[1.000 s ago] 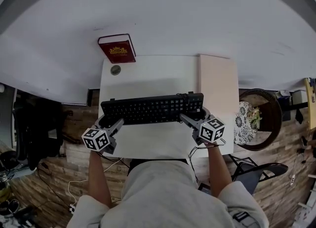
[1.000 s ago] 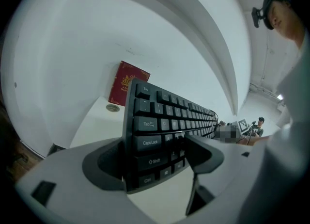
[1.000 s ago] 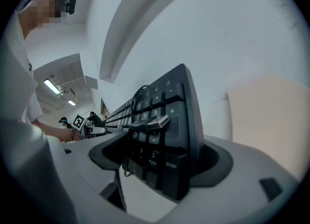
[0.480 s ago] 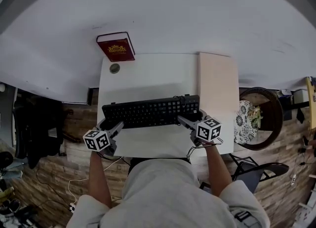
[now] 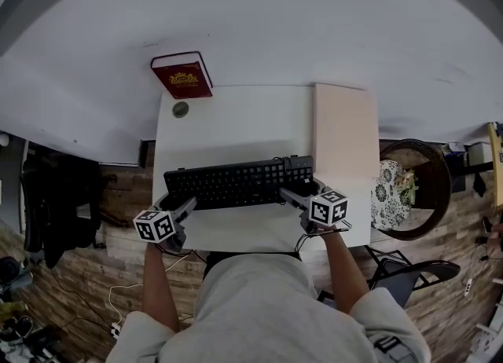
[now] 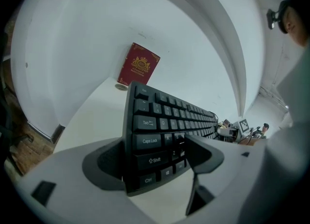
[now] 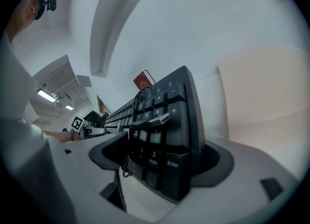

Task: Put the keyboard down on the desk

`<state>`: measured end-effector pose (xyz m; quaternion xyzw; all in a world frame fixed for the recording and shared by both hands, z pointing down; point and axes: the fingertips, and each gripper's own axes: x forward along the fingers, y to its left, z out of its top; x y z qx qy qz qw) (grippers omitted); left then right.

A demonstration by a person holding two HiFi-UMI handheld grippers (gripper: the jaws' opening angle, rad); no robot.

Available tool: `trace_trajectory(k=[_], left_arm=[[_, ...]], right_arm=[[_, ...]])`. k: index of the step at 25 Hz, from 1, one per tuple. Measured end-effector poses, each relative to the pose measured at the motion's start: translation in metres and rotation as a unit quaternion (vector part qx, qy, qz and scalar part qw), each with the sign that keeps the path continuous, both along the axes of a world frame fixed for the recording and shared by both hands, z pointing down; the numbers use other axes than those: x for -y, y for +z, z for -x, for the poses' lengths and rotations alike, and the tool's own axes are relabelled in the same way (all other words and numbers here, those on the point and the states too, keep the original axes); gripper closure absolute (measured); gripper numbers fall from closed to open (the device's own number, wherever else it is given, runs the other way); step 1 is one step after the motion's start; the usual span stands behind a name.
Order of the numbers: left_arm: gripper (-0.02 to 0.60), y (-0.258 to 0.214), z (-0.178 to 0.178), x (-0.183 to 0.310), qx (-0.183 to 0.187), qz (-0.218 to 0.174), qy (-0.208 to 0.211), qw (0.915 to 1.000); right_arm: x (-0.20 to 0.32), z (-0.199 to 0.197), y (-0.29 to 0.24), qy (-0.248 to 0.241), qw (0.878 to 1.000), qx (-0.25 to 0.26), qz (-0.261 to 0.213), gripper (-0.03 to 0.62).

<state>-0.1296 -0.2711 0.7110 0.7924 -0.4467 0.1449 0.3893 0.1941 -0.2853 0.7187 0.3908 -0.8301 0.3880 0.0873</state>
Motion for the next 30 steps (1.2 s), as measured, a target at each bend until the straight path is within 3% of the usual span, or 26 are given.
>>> trace_trajectory(k=[16,30], left_arm=[[0.204,0.025,0.002,-0.005,-0.002,0.041,-0.010,0.9991],[0.201,0.038,0.005,-0.012,0.015,0.074,-0.017,0.9970]], right_arm=[[-0.001,0.000,0.026,-0.001,0.999,-0.008,0.045,0.195],[-0.007,-0.004,0.042,0.005,0.993,-0.069,0.095,0.166]])
